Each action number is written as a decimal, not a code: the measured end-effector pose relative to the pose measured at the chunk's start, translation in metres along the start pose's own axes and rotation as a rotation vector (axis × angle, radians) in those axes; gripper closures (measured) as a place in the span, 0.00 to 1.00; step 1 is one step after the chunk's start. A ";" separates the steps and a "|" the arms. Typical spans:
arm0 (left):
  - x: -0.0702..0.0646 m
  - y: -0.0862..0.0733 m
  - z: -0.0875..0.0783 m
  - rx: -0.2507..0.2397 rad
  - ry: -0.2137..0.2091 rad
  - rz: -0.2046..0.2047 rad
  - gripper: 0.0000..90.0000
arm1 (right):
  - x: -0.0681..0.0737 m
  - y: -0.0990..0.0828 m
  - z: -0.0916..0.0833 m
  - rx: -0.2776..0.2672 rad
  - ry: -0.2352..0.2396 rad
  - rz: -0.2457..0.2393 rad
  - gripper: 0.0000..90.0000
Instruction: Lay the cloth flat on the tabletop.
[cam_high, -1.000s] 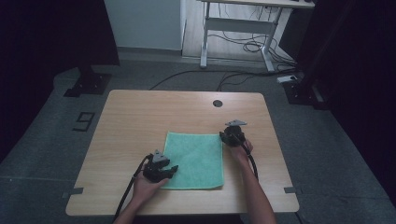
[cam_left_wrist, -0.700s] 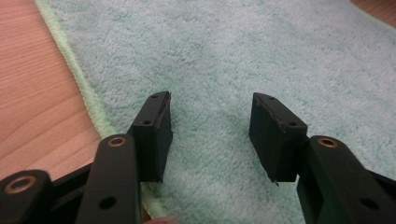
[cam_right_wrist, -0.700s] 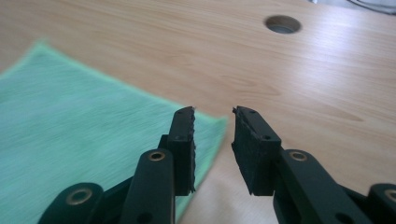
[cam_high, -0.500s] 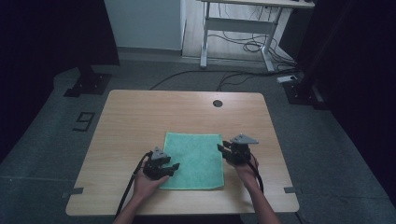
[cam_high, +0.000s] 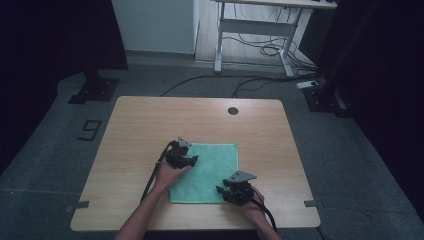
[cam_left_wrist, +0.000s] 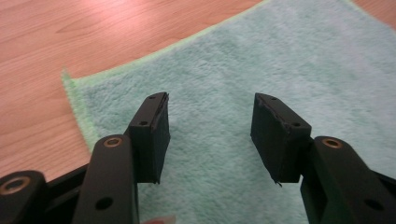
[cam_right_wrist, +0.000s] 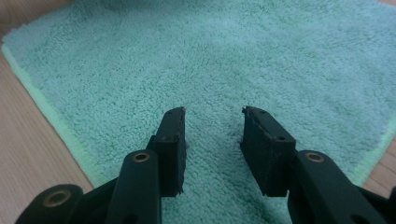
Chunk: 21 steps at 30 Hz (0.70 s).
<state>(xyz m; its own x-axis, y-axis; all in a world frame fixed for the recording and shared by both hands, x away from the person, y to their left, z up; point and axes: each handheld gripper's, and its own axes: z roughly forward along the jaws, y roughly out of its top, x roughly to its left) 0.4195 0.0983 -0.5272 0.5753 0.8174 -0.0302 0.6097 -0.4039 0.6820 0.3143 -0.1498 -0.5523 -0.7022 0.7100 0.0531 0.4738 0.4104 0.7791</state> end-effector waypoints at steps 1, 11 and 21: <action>0.002 0.000 0.001 0.012 0.007 0.002 0.53 | -0.001 -0.001 -0.001 -0.004 0.002 0.007 0.66; 0.006 0.003 0.017 0.034 0.031 -0.007 0.52 | -0.015 -0.008 -0.010 -0.004 -0.015 0.012 0.67; -0.003 -0.002 0.014 0.026 0.022 -0.004 0.51 | -0.025 -0.015 -0.020 -0.009 -0.032 0.050 0.69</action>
<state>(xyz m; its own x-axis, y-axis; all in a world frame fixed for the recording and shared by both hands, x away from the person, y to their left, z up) 0.4243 0.0912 -0.5389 0.5606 0.8279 -0.0165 0.6262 -0.4108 0.6626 0.3142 -0.1853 -0.5531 -0.6603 0.7475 0.0727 0.5035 0.3687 0.7814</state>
